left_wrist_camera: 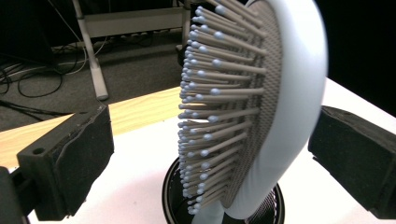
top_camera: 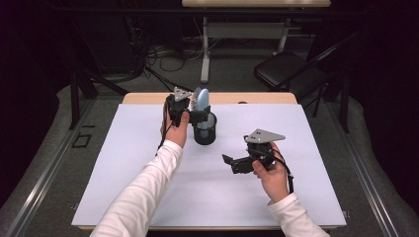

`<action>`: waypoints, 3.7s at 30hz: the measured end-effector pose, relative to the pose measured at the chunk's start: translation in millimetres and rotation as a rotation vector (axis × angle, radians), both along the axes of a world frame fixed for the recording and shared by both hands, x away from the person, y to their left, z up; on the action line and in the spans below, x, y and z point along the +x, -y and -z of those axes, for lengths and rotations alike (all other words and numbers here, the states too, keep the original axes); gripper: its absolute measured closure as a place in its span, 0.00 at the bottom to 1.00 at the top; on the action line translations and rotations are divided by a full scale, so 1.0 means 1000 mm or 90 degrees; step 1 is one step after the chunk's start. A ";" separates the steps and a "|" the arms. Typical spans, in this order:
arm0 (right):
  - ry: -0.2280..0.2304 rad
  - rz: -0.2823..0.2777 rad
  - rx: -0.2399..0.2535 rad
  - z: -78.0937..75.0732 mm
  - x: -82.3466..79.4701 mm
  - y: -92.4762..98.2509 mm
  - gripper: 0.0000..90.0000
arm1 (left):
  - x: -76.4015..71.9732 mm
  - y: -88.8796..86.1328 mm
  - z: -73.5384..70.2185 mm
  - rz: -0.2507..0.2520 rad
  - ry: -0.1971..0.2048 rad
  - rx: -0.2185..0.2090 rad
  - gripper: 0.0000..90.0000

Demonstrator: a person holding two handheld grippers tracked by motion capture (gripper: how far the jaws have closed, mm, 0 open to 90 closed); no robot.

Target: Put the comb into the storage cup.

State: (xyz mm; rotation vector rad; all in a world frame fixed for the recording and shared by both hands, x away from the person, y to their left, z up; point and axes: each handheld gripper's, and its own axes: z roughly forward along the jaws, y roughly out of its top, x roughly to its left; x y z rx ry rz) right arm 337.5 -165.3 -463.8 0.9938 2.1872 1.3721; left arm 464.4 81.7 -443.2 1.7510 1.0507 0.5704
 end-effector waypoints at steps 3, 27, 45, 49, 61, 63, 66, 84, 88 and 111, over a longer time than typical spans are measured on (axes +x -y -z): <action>0.000 0.001 0.002 0.000 0.000 0.000 0.00 | -0.001 0.000 -0.002 0.003 -0.001 0.001 0.01; 0.002 0.008 0.001 -0.003 0.003 0.001 0.00 | -0.031 -0.013 -0.043 0.065 0.018 0.039 0.01; -0.003 0.001 0.000 -0.007 0.007 0.004 0.00 | -0.054 -0.032 -0.057 0.115 -0.015 0.068 0.01; -0.003 0.010 0.001 -0.010 0.008 0.009 0.00 | -0.057 -0.036 -0.058 0.124 -0.016 0.062 0.01; -0.001 0.025 0.011 -0.025 -0.008 0.014 0.00 | -0.073 -0.047 -0.065 0.142 -0.018 0.043 0.01; 0.000 0.026 0.007 -0.027 -0.012 0.016 0.00 | -0.076 -0.048 -0.065 0.145 -0.021 0.042 0.01; -0.001 0.028 0.000 -0.029 -0.015 0.020 0.00 | -0.081 -0.051 -0.064 0.144 -0.017 0.052 0.01; -0.001 0.048 0.002 -0.019 -0.036 0.045 0.00 | -0.112 -0.080 -0.048 0.114 -0.011 0.054 0.04; -0.008 0.056 0.009 -0.014 -0.038 0.051 0.00 | -0.115 -0.089 -0.040 0.111 -0.022 0.043 0.05; -0.007 0.087 -0.008 0.008 -0.046 0.067 0.00 | -0.128 -0.122 0.011 0.114 -0.045 0.018 0.05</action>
